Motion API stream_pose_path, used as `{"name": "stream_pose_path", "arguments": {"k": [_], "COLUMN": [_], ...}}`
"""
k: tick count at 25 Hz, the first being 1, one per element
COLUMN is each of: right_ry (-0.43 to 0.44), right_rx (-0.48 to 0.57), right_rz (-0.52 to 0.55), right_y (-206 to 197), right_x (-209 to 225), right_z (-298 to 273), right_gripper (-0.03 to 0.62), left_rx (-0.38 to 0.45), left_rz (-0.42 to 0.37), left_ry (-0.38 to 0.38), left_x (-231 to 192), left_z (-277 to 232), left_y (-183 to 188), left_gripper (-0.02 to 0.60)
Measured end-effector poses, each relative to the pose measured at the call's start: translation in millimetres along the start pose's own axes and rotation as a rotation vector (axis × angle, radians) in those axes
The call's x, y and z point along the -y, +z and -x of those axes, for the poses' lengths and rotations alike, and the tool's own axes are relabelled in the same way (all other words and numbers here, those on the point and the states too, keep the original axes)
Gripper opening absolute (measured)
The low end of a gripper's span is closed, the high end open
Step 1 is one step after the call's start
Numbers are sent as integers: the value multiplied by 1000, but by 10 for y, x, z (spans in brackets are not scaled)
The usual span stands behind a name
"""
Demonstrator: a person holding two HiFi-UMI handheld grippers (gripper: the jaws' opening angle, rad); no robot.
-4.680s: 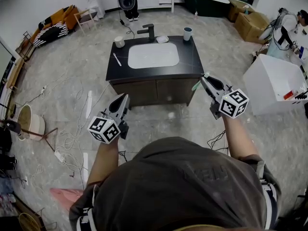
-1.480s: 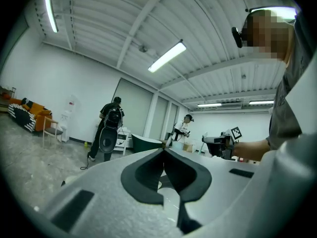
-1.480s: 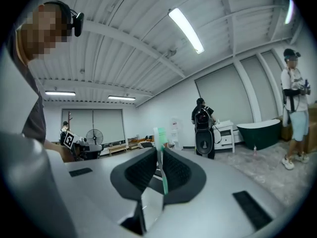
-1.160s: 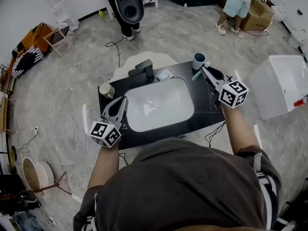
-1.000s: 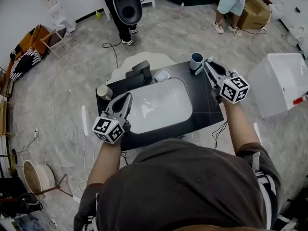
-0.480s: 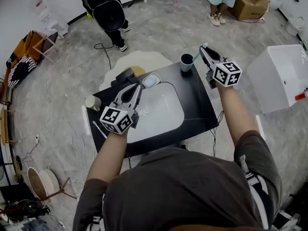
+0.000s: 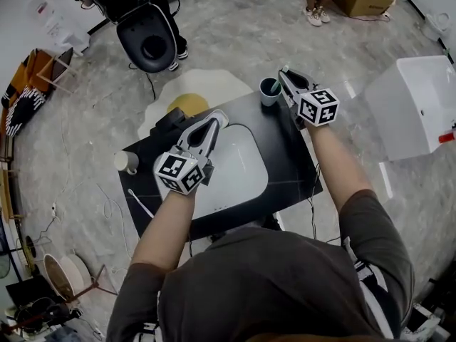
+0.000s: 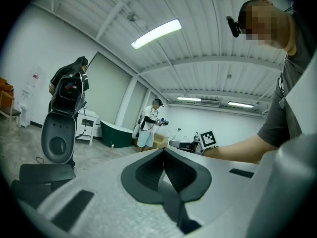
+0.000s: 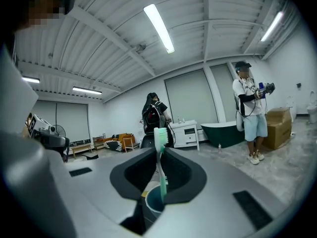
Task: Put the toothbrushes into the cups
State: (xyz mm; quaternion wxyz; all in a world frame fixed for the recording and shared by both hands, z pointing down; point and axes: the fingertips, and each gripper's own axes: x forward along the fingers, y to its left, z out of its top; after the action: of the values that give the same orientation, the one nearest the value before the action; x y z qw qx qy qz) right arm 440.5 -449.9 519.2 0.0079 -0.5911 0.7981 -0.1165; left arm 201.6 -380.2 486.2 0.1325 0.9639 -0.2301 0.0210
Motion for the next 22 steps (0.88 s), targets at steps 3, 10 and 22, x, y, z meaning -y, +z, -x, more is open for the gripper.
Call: {"name": "stream_pose_path", "arguments": {"k": [3,10,22], "right_ry": [-2,9,-11], "right_rx": [-21,-170,-29], "right_rz": [10,68,132], "right_y": [-154,-614,235], "right_x": [29,36,-478], "right_z": [-61,-177,459], "right_gripper": [38,71,227], "left_rx": [-3,-14,25], "left_rz": [7,25,9], "left_ry": [-23,-54,9], "left_x": [26,113,192], "left_z": [-130,-268,484], "left_y": [-66,-221,10], "left_gripper": [6,6,6]}}
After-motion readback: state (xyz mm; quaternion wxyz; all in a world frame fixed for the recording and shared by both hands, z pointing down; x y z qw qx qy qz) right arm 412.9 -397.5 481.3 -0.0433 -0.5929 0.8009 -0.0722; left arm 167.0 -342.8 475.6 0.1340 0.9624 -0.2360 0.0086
